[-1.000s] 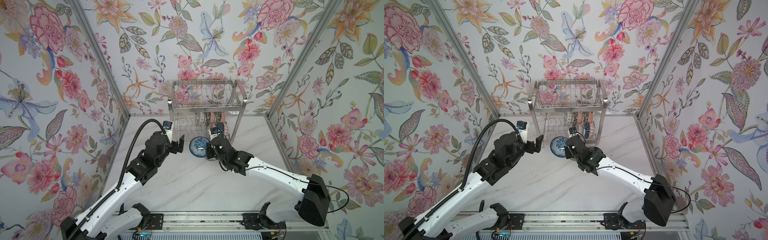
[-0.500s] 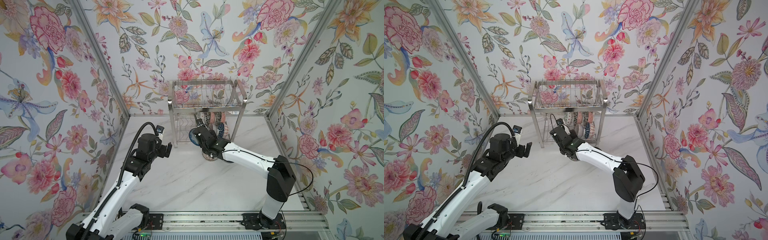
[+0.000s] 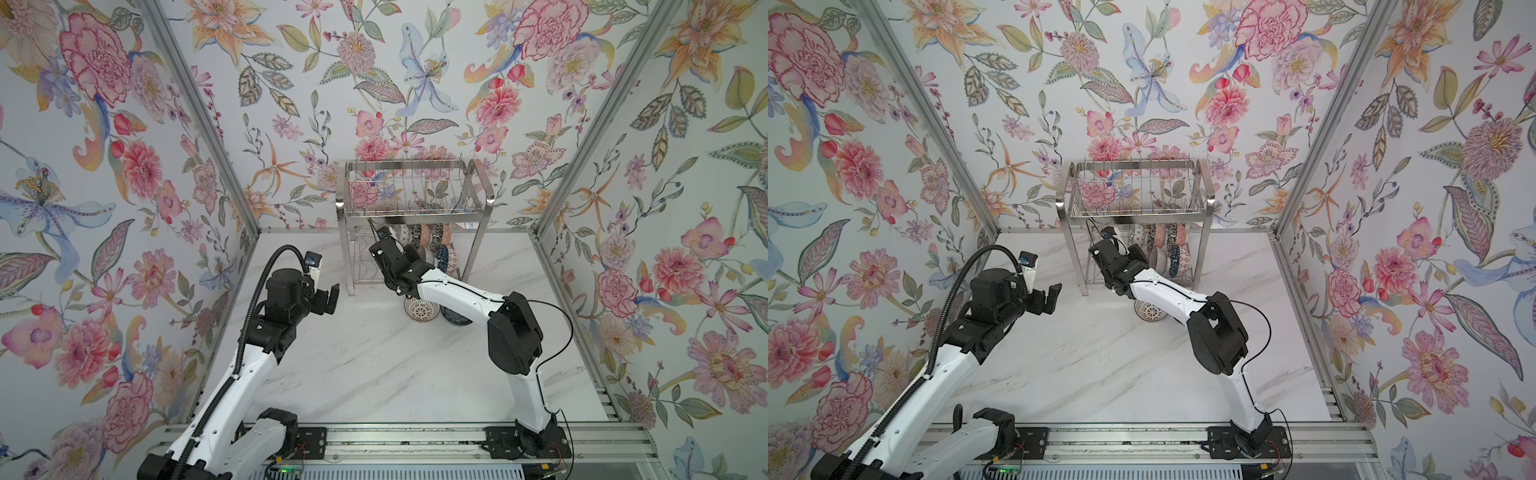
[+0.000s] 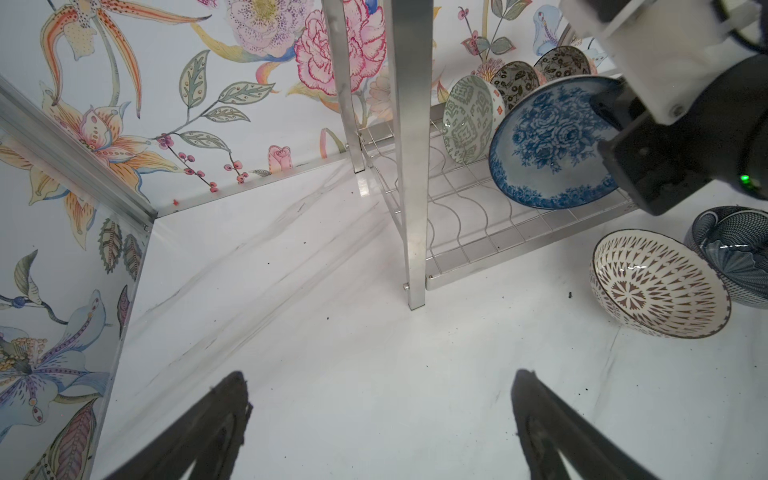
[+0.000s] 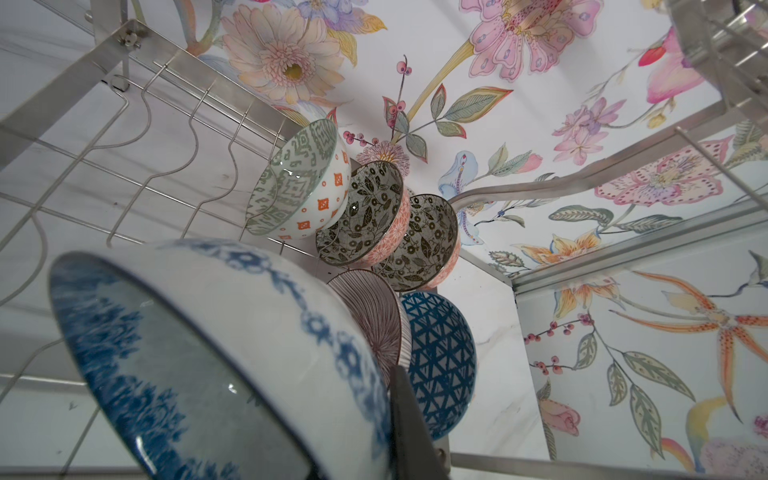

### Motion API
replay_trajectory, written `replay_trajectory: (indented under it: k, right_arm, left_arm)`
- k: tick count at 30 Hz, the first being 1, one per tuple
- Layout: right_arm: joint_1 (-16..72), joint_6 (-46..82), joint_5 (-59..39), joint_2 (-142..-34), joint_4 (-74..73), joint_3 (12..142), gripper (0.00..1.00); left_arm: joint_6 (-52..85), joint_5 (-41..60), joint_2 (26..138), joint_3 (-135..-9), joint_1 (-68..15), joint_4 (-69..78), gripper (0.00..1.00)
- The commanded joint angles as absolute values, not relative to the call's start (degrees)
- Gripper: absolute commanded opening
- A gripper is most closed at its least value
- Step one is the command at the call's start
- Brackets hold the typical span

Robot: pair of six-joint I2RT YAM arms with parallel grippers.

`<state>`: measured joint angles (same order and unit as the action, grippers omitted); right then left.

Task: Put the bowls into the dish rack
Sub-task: 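Carry blue floral bowl into the rack with right gripper, then lower blue floral bowl into a rack slot and open right gripper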

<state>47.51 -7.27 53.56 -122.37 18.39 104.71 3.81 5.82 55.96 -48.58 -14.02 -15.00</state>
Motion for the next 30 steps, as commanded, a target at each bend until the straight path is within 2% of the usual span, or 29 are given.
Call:
replay_trajectory:
  k: [1, 11, 16, 30]
  right_arm:
    - [46.78, -9.83, 57.58, -124.39, 17.14, 108.08, 0.0]
    - [45.12, -13.79, 62.28, -129.83, 14.98, 110.6, 0.0]
    - [44.93, -19.61, 65.86, -133.01, 12.77, 112.92, 0.0]
    - [44.12, -28.45, 68.23, -137.12, 4.57, 113.44, 0.0]
  left_arm:
    - [4.19, 7.29, 54.2, -47.42, -12.8, -13.15, 0.99]
    - [4.31, 7.29, 52.62, -46.76, -11.65, -12.33, 1.0]
    - [4.41, 7.65, 52.73, -46.58, -11.42, -12.39, 0.99]
    - [4.57, 8.61, 52.43, -46.32, -10.68, -12.13, 0.99]
